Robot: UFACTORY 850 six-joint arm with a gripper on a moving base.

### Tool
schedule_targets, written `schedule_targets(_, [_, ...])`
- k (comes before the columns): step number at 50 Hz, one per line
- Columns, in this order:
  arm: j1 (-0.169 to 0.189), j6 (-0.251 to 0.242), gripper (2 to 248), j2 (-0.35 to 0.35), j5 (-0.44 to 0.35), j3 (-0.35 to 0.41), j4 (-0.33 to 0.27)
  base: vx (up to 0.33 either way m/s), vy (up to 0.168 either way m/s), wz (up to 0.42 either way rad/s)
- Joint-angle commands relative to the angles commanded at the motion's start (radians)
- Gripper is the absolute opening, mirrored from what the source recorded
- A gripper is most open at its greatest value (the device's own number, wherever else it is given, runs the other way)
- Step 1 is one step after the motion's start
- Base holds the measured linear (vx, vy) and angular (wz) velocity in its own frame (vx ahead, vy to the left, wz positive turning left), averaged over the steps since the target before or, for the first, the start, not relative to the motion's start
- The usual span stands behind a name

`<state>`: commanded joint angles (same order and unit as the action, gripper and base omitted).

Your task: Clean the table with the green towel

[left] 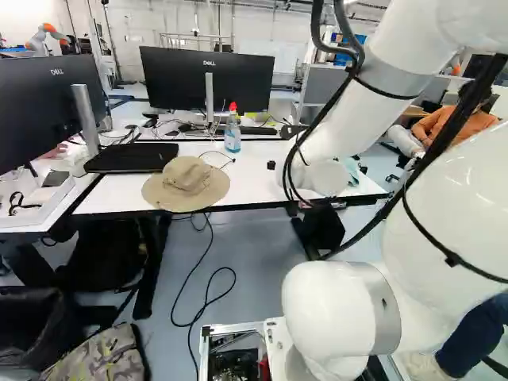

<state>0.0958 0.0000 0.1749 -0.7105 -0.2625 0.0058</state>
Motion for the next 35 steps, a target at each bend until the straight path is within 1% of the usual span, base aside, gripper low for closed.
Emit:
schedule_targets(17, [-0.05,0.0,247,0.054,-0.084,0.091,-0.003,0.0,0.0,0.0])
schedule_targets(35, [-0.083,0.0,247,0.09,-0.14,0.151,-0.005,0.0,0.0,0.0])
